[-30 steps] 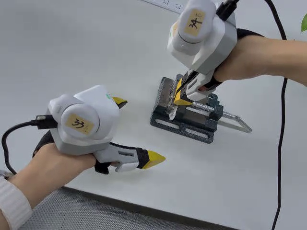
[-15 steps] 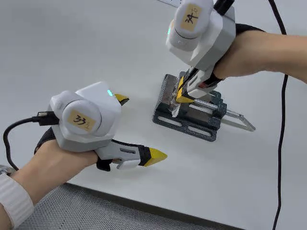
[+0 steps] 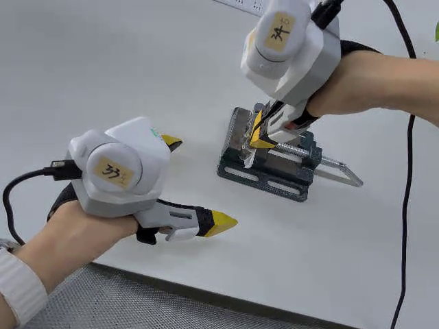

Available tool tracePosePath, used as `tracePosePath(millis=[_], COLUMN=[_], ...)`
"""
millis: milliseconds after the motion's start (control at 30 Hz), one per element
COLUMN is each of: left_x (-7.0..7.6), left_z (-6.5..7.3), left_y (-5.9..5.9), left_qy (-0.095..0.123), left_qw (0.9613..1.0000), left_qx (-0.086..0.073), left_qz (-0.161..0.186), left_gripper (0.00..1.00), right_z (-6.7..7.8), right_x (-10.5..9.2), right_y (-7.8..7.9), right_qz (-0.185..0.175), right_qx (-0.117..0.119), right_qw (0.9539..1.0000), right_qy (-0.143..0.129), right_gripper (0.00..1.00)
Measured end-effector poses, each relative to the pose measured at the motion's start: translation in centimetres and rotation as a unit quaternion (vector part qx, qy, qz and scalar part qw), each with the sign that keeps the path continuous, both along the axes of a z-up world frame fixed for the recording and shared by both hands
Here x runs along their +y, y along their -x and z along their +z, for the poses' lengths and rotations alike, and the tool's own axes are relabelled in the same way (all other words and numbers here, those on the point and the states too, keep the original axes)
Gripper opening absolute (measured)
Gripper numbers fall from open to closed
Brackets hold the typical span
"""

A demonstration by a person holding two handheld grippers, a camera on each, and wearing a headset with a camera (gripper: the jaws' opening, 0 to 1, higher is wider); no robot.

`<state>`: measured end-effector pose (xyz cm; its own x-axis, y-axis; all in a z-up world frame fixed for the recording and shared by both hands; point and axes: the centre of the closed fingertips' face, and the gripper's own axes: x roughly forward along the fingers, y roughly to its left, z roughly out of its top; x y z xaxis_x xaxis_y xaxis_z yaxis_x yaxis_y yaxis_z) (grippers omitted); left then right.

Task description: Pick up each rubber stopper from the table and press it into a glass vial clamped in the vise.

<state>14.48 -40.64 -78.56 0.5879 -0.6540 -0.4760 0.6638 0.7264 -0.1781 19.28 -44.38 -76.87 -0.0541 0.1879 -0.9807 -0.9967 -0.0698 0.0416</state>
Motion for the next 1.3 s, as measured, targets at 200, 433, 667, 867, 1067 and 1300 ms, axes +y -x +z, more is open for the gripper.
tracePosePath(millis=[200, 433, 667, 867, 1067, 1300], left_x=[0.09, 0.32, 0.25, 0.34, 0.25, 0.17], left_z=[0.16, 0.29, 0.43, 0.55, 0.61, 0.88], left_y=[-0.14, -0.31, -0.36, -0.49, -0.53, -0.53], left_qy=[0.000, -0.002, -0.004, -0.004, -0.002, 0.002], left_qw=[1.0000, 1.0000, 1.0000, 1.0000, 1.0000, 1.0000], left_qx=[-0.002, -0.004, -0.005, -0.006, -0.004, -0.003], left_qz=[0.001, 0.002, 0.000, -0.001, -0.002, -0.003], left_gripper=[0.89, 0.89, 0.89, 0.89, 0.89, 0.90], right_z=[0.05, 0.14, 0.10, 0.28, 0.73, 0.90], right_x=[-0.08, -0.10, 0.00, -0.43, -0.19, -0.64], right_y=[0.07, -0.18, -0.21, -0.61, -0.45, -0.17], right_qz=[0.012, -0.004, -0.014, -0.022, -0.037, -0.067], right_qx=[-0.011, 0.004, 0.008, 0.002, 0.007, 0.006], right_qw=[0.9998, 0.9999, 0.9996, 0.9993, 0.9977, 0.9932], right_qy=[0.007, -0.009, -0.024, -0.030, -0.056, -0.095], right_gripper=[0.00, 0.00, 0.00, 0.06, 0.16, 0.38])
